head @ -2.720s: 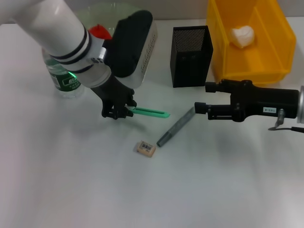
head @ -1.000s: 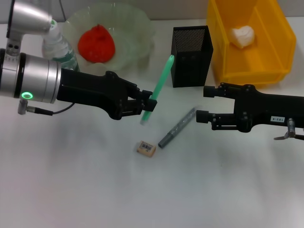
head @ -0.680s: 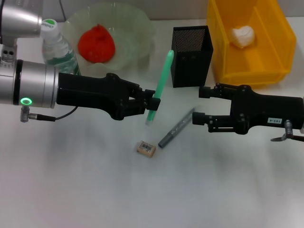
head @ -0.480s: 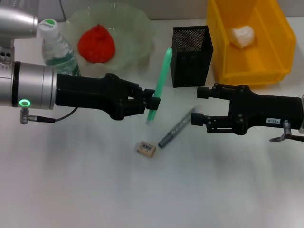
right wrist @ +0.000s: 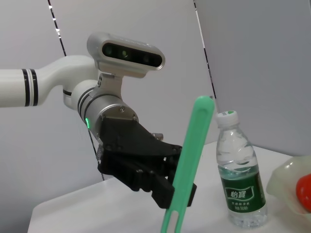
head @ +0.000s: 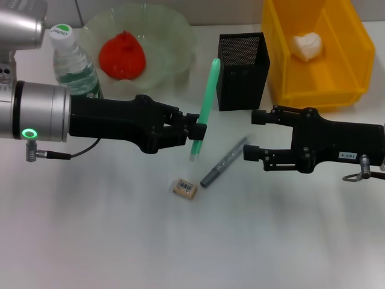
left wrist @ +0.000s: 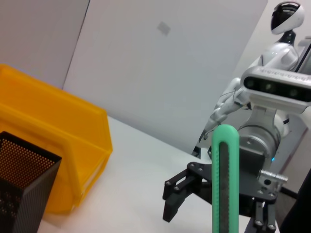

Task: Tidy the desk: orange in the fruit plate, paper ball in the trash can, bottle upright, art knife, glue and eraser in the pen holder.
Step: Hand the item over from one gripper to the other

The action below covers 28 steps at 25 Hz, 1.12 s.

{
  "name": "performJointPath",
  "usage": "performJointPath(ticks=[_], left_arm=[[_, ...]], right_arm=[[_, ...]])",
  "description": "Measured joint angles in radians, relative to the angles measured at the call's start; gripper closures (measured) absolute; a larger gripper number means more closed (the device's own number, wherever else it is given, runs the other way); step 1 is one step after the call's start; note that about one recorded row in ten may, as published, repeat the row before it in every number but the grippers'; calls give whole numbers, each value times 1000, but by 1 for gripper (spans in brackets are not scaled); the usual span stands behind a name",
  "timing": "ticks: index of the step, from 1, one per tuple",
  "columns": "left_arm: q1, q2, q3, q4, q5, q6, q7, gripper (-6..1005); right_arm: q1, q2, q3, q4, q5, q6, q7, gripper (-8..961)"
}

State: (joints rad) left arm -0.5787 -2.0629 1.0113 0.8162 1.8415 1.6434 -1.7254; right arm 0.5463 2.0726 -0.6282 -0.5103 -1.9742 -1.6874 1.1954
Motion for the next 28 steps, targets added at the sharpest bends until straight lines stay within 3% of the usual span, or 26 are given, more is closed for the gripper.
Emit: performJointPath(ticks=[15, 27, 28], left_arm=[[11, 2, -91, -40, -15, 54, -1, 773], [12, 2, -106, -62, -38, 55, -13, 769], [12, 3, -149, -113, -58, 55, -15, 769]], right_arm=[[-2, 0, 0, 3, 0, -2, -35, 125], [7, 3, 1, 34, 5, -1, -115, 126], [7, 3, 1, 39, 12, -1, -125, 126]])
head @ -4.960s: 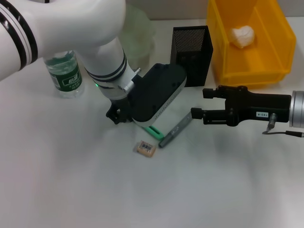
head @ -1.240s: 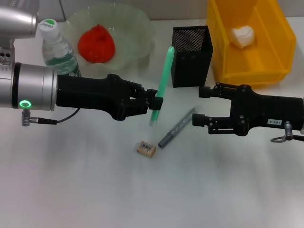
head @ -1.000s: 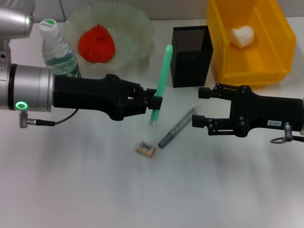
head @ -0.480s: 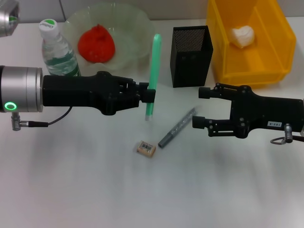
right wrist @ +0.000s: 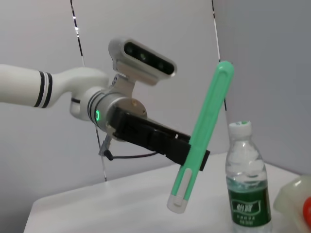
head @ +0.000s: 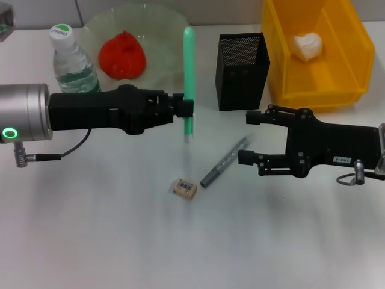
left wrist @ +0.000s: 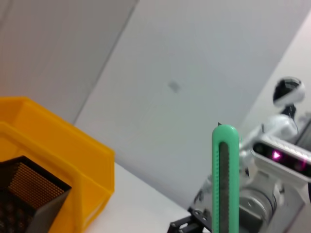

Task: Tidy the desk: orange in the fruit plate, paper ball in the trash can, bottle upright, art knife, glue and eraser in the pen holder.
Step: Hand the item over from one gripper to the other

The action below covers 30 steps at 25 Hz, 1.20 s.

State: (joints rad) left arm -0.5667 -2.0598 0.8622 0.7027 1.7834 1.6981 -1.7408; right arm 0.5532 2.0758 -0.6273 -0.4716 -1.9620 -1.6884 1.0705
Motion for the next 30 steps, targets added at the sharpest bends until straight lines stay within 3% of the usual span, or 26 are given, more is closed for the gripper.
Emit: performJointPath(ticks=[7, 16, 30], left_arm=[[6, -3, -60, -58, -15, 3, 18, 767], [39, -6, -64, -130, -116, 10, 54, 764], [63, -10, -66, -371, -269, 5, 165, 760]], right_arm=[[1, 1, -1, 29, 33, 0, -52, 125], [2, 2, -2, 131, 97, 6, -177, 126], [-1, 9, 3, 365, 228, 44, -504, 125]])
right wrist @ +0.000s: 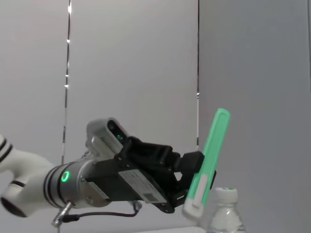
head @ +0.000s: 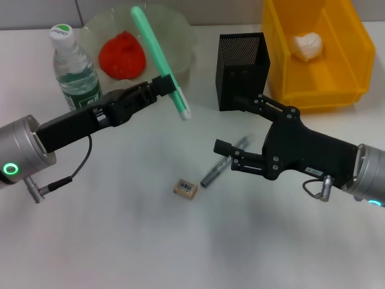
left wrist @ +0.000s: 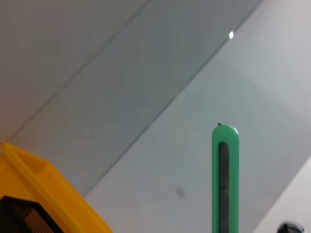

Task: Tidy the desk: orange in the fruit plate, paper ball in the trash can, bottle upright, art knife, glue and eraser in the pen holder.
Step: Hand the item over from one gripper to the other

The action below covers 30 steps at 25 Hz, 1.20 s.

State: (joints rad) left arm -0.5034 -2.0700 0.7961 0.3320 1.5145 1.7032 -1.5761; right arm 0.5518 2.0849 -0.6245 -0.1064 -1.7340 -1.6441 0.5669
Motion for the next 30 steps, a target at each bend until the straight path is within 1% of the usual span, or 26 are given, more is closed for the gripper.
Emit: performJointPath(ticks=[2, 3, 6, 7, 8, 11, 12, 13, 17, 22, 30], left_arm=[[6, -1, 0, -22, -24, 0, 4, 759], [6, -1, 0, -22, -24, 0, 4, 759], [13, -2, -1, -73, -65, 0, 15, 758], [14, -2, -1, -94, -80, 0, 19, 757], [14, -2, -1, -94, -80, 0, 19, 757], [15, -2, -3, -117, -96, 2, 20, 756], [15, -2, -3, -117, -96, 2, 20, 756], [15, -2, -3, -117, -96, 2, 20, 756], [16, -4, -11, -147, -119, 5, 16, 754], [16, -4, -11, -162, -132, 11, 15, 753], [17, -6, -11, -191, -155, 12, 15, 750]], right_arm=[[-1, 2, 2, 50, 23, 13, -84, 126], [-1, 2, 2, 50, 23, 13, -84, 126], [-1, 3, 7, 90, 46, 19, -163, 126], [0, 5, 11, 119, 63, 19, -231, 125], [0, 5, 11, 119, 63, 19, -231, 125], [2, 6, 14, 164, 102, 22, -340, 125], [4, 8, 19, 194, 129, 27, -405, 125], [4, 8, 19, 194, 129, 27, -405, 125], [8, 9, 53, 249, 141, 34, -514, 125], [9, 9, 75, 277, 142, 35, -571, 126], [12, 9, 91, 317, 140, 37, -689, 125]])
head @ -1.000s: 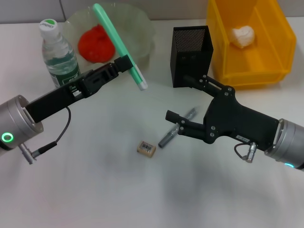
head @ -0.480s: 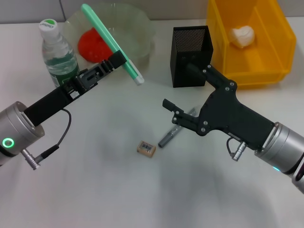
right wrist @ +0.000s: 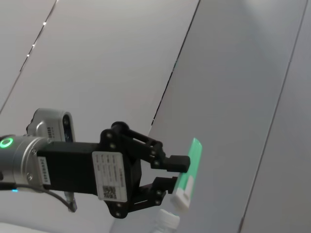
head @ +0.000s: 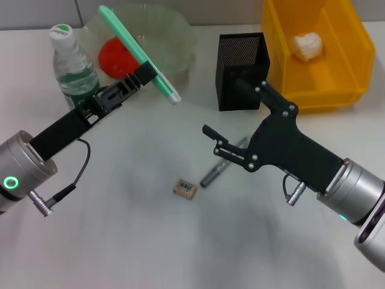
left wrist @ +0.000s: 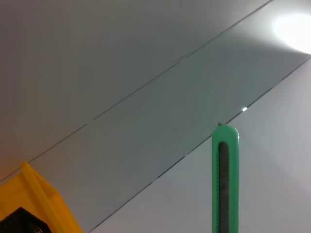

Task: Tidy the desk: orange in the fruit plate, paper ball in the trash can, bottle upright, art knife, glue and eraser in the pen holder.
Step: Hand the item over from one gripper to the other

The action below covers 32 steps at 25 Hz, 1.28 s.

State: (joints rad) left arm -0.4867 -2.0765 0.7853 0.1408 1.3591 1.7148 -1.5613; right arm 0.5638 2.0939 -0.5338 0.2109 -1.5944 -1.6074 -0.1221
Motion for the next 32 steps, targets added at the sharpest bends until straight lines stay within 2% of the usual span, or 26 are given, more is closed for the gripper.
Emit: performJointPath(ticks=[17, 27, 32], left_arm=[[-10, -4, -4, -93, -53, -51, -3, 745], [-22, -4, -29, -146, -60, -55, -13, 742], [-27, -4, -47, -164, -60, -51, -20, 740]], right_arm=[[35, 0, 49, 112, -17, 30, -328, 133], [36, 0, 215, 120, -195, 64, -440, 137], [41, 0, 244, 128, -209, 71, -474, 138]])
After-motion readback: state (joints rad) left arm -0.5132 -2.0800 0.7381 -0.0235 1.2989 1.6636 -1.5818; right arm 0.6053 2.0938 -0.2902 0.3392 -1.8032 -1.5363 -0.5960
